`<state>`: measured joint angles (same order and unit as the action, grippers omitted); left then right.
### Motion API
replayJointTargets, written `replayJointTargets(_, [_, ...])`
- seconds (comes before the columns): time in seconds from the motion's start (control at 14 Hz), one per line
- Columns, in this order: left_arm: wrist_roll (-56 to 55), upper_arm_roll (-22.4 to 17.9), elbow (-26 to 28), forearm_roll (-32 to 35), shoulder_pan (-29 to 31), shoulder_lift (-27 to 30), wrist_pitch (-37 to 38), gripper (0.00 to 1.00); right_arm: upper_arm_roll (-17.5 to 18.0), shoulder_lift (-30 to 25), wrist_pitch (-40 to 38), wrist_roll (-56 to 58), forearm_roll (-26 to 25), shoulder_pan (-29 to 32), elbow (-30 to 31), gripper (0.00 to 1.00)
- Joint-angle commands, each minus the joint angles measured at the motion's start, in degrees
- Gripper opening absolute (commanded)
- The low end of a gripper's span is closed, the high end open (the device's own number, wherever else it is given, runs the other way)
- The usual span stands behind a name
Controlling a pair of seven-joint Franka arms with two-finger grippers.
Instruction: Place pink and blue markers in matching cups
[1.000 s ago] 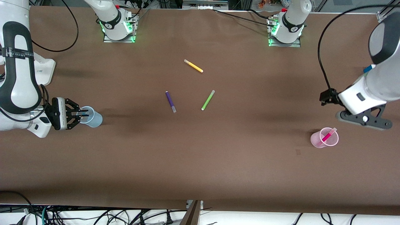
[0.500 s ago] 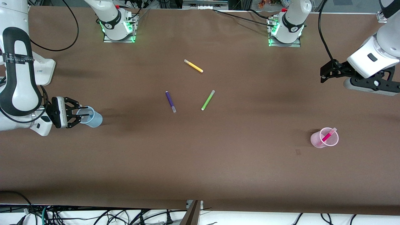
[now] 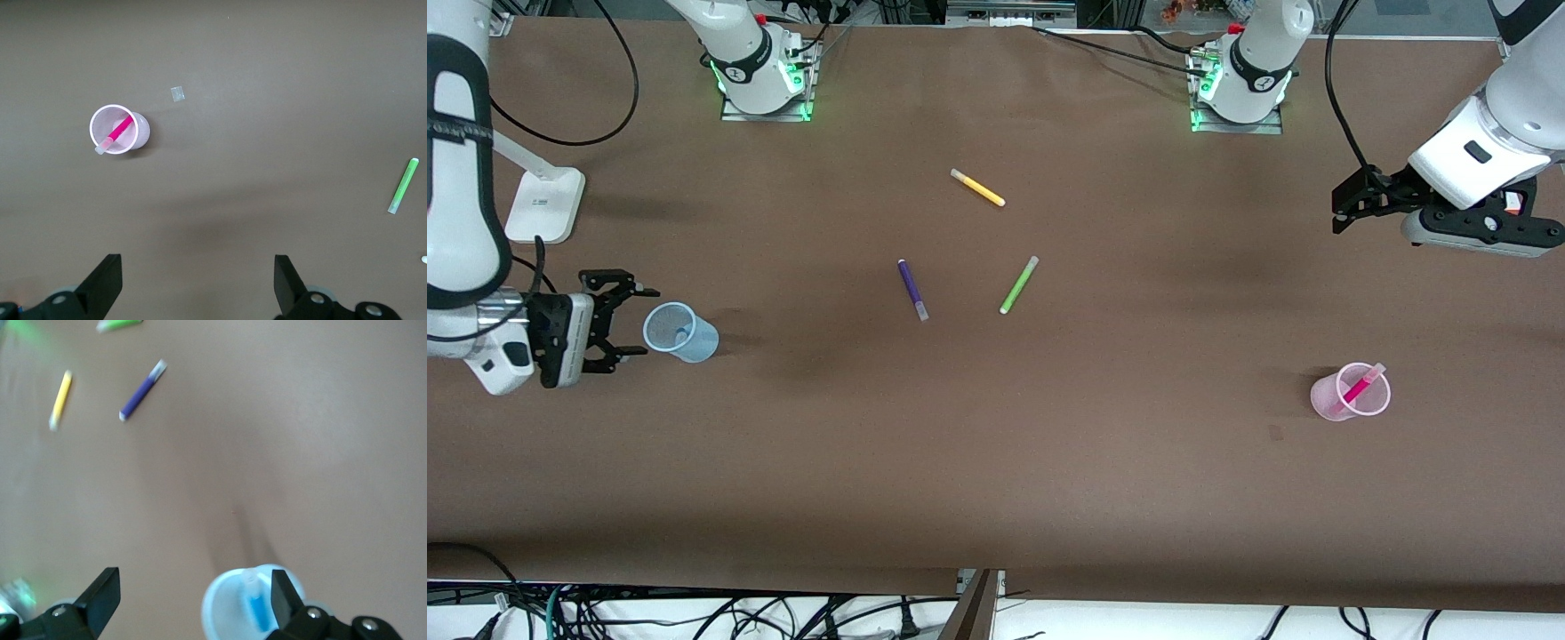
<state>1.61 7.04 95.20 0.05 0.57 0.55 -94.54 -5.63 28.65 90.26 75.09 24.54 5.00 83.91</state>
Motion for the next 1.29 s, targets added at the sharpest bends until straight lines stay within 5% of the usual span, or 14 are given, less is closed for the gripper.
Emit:
replayJointTargets(0.0, [0.06, 0.17, 5.06, -1.45, 0.83, 3.83, -3.53, 1.00, 0.35, -1.75, -5.16, -16.77, -0.37, 0.27, -3.90, 1.00])
replayJointTargets(0.21, [0.06, 0.17, 9.22, -1.71, 0.92, 6.48, -6.62, 1.00, 0.53, -4.37, -7.65, -33.63, -8.78, -1.75, -6.13, 1.00])
replayJointTargets(0.57, [0.15, -0.27, 8.86, -2.77, 1.01, 6.30, -6.53, 1.00, 8.25, -13.77, -9.05, -59.39, -23.38, -2.19, -1.66, 1.00])
replayJointTargets(0.79, [0.59, -0.36, 8.69, -2.68, 1.01, 6.22, -6.36, 1.00, 10.19, -21.25, -9.67, -70.59, -24.63, -2.19, 4.32, 1.00])
replayJointTargets(1.21, [0.76, -0.36, 6.84, -2.51, 0.92, 5.25, -5.75, 1.00, 8.36, -28.56, -11.25, -70.53, -25.34, -2.10, 6.18, 1.00])
